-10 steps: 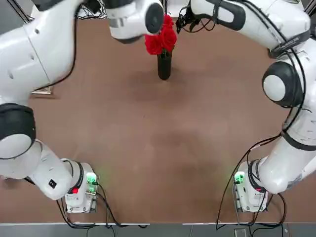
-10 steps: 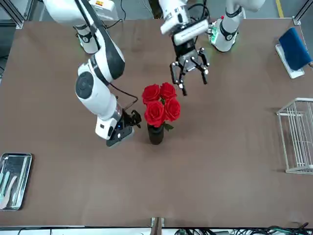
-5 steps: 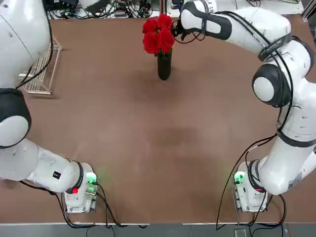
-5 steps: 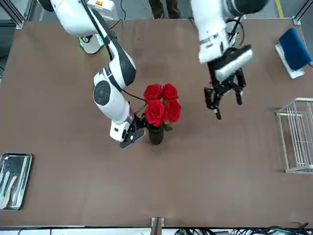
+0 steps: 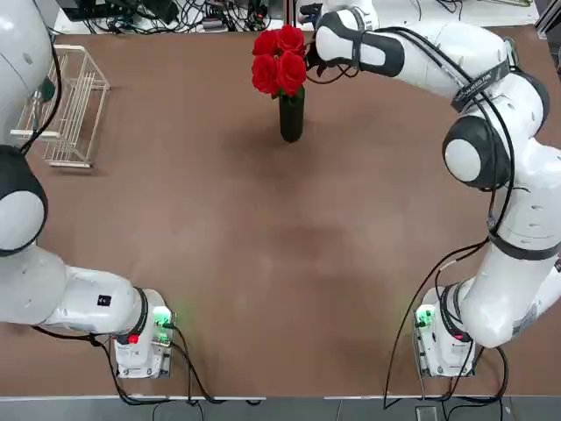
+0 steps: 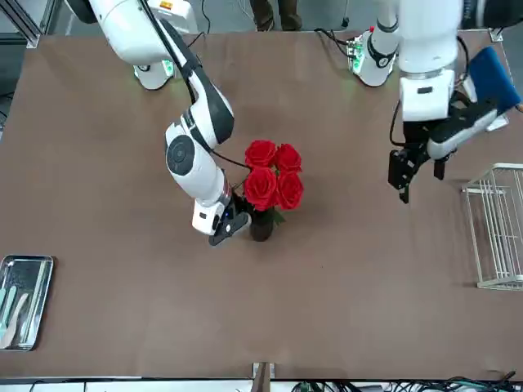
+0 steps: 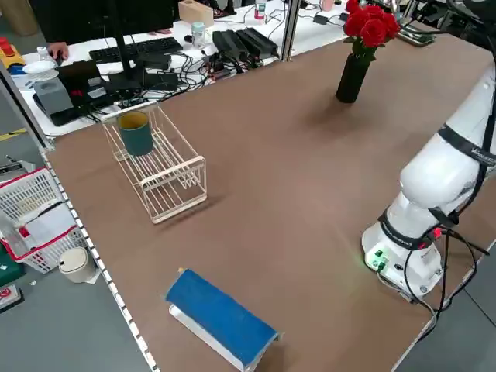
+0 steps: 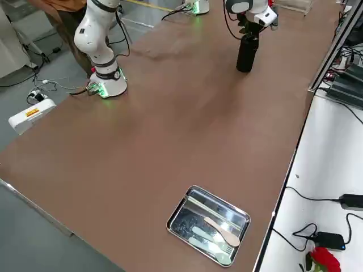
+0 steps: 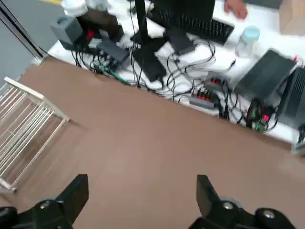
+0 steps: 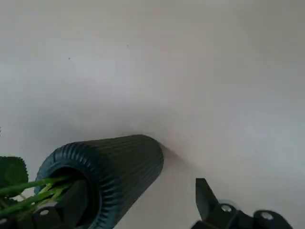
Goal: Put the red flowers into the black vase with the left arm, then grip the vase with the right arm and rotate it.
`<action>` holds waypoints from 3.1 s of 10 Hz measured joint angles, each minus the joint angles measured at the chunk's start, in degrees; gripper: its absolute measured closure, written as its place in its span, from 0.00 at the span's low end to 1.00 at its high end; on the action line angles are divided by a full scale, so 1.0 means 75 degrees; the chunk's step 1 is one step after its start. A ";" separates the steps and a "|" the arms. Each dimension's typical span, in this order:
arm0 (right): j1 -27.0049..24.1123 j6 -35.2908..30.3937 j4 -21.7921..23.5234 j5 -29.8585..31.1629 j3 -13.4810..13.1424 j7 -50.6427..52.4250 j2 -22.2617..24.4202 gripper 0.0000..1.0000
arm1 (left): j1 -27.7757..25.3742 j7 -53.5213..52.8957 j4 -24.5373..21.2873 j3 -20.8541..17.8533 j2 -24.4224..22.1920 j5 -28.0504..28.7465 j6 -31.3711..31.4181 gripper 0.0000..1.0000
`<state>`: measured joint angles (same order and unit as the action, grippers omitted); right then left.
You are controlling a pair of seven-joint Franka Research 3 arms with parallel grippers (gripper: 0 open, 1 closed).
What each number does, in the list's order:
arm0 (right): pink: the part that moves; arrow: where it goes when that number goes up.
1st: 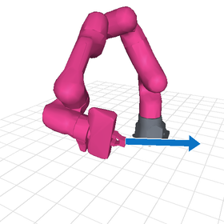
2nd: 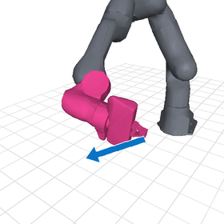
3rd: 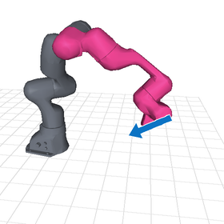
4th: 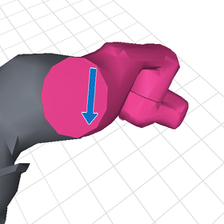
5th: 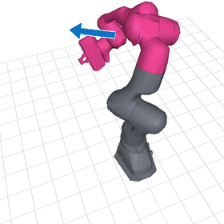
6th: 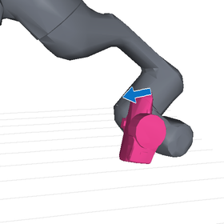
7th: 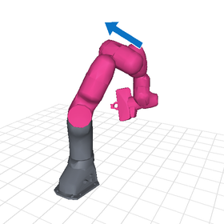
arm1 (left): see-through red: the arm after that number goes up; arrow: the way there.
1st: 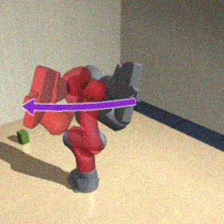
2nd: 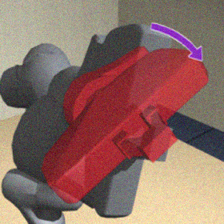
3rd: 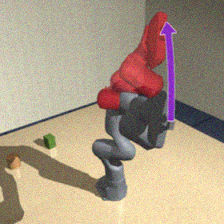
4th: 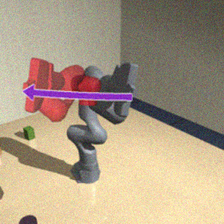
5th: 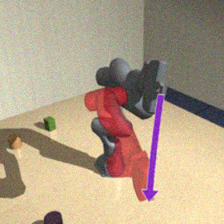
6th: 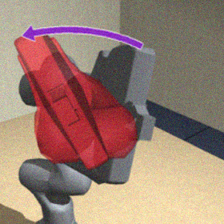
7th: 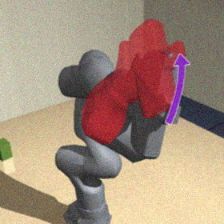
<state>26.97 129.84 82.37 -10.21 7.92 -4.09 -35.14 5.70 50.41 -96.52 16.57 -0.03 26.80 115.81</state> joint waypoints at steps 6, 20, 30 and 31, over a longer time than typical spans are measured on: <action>0.0065 -0.0032 0.0003 -0.0001 0.0004 -0.0016 -0.0084 0.00 | -0.1553 -0.4070 0.0047 -0.0042 0.0151 -0.2081 -0.1207 0.00; 0.0275 -0.0107 0.0008 -0.0004 0.0025 -0.0123 -0.0145 0.55 | -0.0666 -0.5678 0.1198 -0.1348 0.0348 -0.3508 -0.3209 0.00; 0.0411 -0.0969 -0.0270 0.1452 0.0062 -0.0115 -0.0134 0.75 | -0.1030 -0.5677 0.1333 -0.1287 0.0377 -0.3480 -0.3470 0.00; 0.0417 -0.1140 -0.0361 0.1636 0.0083 -0.0115 -0.0133 0.75 | -0.1023 -0.5675 0.1358 -0.1196 0.0377 -0.3480 -0.3602 0.00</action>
<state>30.10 121.29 79.66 2.06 8.54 -4.95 -36.14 -1.97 7.85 -86.34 7.61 2.79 0.70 88.79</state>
